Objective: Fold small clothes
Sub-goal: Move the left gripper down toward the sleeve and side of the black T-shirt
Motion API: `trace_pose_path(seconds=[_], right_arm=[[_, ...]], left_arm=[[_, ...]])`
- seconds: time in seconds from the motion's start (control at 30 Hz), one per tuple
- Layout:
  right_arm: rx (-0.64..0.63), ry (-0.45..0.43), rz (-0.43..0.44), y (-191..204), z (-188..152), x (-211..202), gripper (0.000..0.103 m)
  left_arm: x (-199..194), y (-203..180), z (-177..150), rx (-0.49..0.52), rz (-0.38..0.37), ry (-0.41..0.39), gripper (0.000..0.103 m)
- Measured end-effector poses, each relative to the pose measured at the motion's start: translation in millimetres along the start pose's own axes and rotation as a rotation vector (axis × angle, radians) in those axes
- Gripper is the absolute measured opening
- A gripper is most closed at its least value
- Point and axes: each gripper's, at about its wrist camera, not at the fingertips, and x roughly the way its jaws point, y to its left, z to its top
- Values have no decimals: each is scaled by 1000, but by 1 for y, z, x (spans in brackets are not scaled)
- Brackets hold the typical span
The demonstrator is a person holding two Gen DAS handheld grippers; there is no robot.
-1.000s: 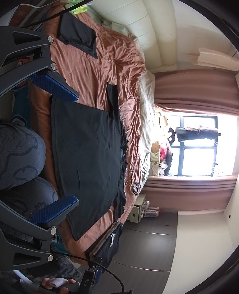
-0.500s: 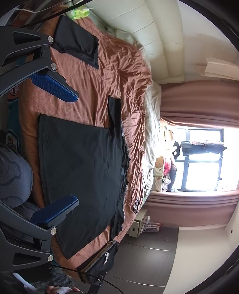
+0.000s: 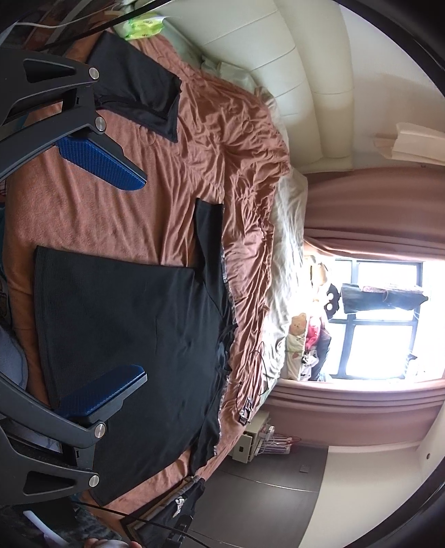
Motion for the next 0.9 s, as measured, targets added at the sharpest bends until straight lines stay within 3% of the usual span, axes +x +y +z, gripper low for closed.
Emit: trace_pose_path(seconds=[0.1,0.4,0.9], right_arm=[[-36,-7,-12,9,6,14,103],[-45,26,68,21,23,65,103],[-75,131,218,37,61,154,79]], left_arm=[[14,10,7,-15,14,15,102],[56,37,29,-42,24,56,98],[155,104,78,-157,26,152,84]])
